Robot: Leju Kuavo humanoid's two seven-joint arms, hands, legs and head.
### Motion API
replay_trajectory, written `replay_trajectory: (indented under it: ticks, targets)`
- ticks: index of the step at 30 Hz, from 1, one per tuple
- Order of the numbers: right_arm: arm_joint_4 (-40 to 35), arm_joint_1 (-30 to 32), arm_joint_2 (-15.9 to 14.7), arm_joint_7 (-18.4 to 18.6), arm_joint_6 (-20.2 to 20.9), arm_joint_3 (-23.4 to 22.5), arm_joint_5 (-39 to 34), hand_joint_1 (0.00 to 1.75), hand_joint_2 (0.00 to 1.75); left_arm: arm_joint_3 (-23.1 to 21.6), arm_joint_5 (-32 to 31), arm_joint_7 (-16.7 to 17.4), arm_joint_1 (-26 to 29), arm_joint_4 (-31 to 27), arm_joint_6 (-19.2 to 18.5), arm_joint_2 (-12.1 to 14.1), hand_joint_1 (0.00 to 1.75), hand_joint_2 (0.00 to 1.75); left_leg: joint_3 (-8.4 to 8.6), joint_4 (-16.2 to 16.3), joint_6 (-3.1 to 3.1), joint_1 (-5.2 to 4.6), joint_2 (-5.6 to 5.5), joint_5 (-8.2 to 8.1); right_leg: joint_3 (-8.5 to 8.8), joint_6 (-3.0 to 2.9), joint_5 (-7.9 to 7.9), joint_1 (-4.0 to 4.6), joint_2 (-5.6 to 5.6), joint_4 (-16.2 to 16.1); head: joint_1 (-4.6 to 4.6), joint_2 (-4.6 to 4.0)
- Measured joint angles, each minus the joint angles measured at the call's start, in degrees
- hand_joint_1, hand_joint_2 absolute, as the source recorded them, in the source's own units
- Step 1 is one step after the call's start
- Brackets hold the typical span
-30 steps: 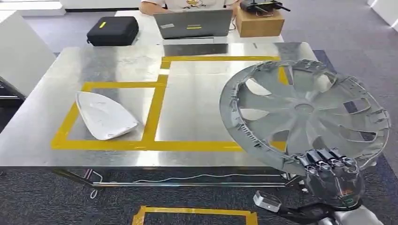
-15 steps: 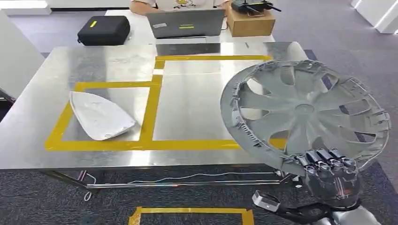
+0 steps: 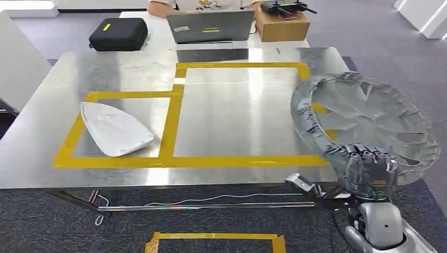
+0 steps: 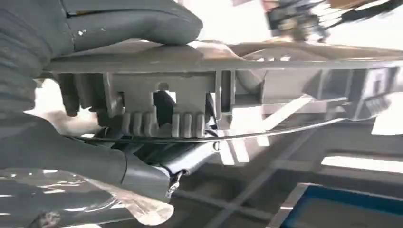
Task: Take the parts from the cabinet and place them on the table.
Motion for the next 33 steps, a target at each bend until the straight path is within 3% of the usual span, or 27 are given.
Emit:
replay_trajectory:
  ticks: [5,15,23,29,33]
  targets:
    - [2.2,-2.5,-4.3,0.1,0.1,6.5,0.0,1.75,1.75,0.0,0.0,0.0,-0.1,0.0,0.0,0.1,0.0,1.75,-0.03,0.0,-0.01,0.04,-0.06,0.02,-0.02,-0.01,-0.02,0.08,-0.16,0.0,0.02,0.0]
    - [5.2,-4.4,-7.8,1.9,0.9,10.2,0.0,1.75,1.75,0.0,-0.2,0.0,-0.1,0.0,0.0,0.1,0.0,1.75,-0.1,0.0,-0.02,0.07,-0.06,0.03,-0.06,-0.01,-0.01,0.09,-0.13,0.0,0.02,0.0]
    - [12.2,-8.0,-7.6,-7.6,0.7,8.3,0.0,1.75,1.75,0.0,-1.5,0.3,-0.1,0.0,-0.3,0.1,0.0,1.75,-0.12,0.0,0.01,0.03,-0.06,0.05,-0.06,0.01,0.01,0.06,-0.13,0.0,0.04,0.0]
    - [20.9,-15.4,-6.6,-8.5,0.2,9.2,0.0,1.75,1.75,0.0,-2.6,1.2,-0.3,0.0,-0.4,0.1,0.0,1.75,-0.11,0.0,0.01,0.04,-0.05,0.09,-0.07,0.01,0.05,0.06,-0.1,0.0,0.04,0.0]
    - [26.2,-19.7,-4.6,-11.1,-0.1,9.8,0.0,1.75,1.75,-0.2,-3.1,1.3,-0.6,0.0,-0.6,0.2,0.0,1.75,-0.11,0.0,-0.01,0.05,-0.05,0.1,-0.08,0.01,0.06,0.06,-0.1,0.1,0.02,0.0]
